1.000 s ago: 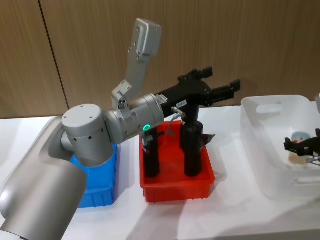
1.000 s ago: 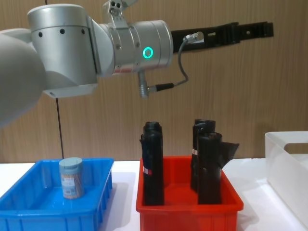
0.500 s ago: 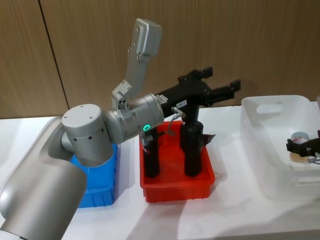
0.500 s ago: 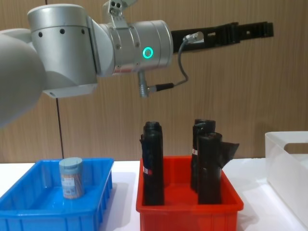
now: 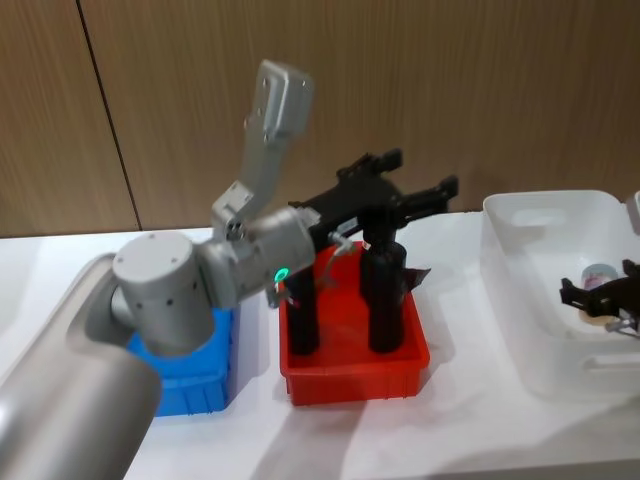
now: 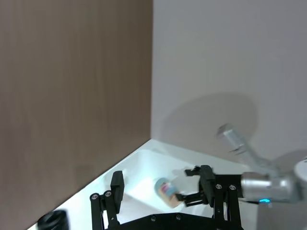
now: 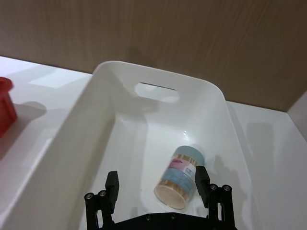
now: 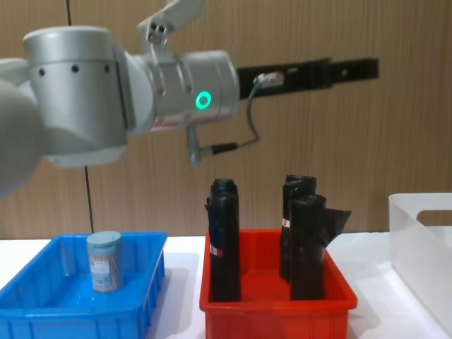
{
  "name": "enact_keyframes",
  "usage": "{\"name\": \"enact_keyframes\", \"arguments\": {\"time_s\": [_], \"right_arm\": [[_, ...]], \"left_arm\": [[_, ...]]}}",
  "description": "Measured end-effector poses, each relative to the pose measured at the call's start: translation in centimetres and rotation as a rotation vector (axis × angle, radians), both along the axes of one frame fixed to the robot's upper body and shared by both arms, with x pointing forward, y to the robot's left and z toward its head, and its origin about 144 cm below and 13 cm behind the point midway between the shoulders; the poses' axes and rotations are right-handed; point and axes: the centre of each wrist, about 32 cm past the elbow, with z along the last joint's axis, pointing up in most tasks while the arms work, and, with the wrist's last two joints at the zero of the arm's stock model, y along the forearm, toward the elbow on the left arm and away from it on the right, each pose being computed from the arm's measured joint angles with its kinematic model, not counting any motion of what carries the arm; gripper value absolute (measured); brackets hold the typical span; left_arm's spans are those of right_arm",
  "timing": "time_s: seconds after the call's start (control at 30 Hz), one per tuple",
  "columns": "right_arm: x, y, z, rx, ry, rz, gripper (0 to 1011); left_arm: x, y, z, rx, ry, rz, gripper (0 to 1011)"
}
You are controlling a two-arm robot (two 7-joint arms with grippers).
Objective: Pick the cotton swabs from the blue box and place them into the white box.
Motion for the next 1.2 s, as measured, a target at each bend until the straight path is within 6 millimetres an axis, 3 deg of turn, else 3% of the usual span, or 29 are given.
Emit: {"name": "enact_keyframes", "arguments": {"time_s": [1.2], "right_arm": [[-10.1,7.8,-0.7,0.205,-0.299,0.252,1001]], "left_arm": [[-9.0,4.3,-7.7,0.19,-0.142,0.471,1004]]}}
